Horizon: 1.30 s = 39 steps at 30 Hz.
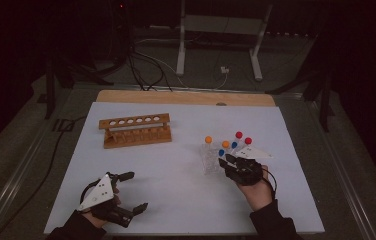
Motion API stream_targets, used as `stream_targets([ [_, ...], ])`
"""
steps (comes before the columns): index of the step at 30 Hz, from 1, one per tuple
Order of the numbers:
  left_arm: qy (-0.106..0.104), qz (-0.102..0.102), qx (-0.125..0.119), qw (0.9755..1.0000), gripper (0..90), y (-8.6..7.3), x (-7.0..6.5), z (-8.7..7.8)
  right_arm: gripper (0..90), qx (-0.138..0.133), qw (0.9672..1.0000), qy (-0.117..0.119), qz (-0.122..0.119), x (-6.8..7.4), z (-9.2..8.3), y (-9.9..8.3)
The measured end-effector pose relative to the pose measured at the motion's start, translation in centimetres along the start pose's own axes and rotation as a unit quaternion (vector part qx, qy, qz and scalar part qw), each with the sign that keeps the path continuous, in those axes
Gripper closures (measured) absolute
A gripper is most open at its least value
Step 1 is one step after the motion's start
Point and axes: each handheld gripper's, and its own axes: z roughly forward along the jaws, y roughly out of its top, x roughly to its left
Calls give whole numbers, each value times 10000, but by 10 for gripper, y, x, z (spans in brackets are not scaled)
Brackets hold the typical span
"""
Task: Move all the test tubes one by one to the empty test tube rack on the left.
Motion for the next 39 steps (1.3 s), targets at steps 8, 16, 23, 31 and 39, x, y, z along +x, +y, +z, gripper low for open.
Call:
stream_targets([
  [8, 2, 7, 1, 10000, 4, 0, 0, 0, 700, 253, 9997, -40, 22, 0, 8, 5],
  [16, -3, 2, -6, 10000, 4, 0, 0, 0, 731, 457, 9990, -3, -18, 0, 16, 9],
  [23, 3, 3, -15, 10000, 4, 0, 0, 0, 736, 558, 9984, -56, -90, 2, 20, 11],
  [31, 6, 5, -11, 10000, 4, 0, 0, 0, 768, 606, 9977, -137, -255, 7, 22, 13],
  [39, 5, 21, 13, 10000, 4, 0, 0, 0, 771, 486, 9981, -162, -355, 7, 19, 13],
])
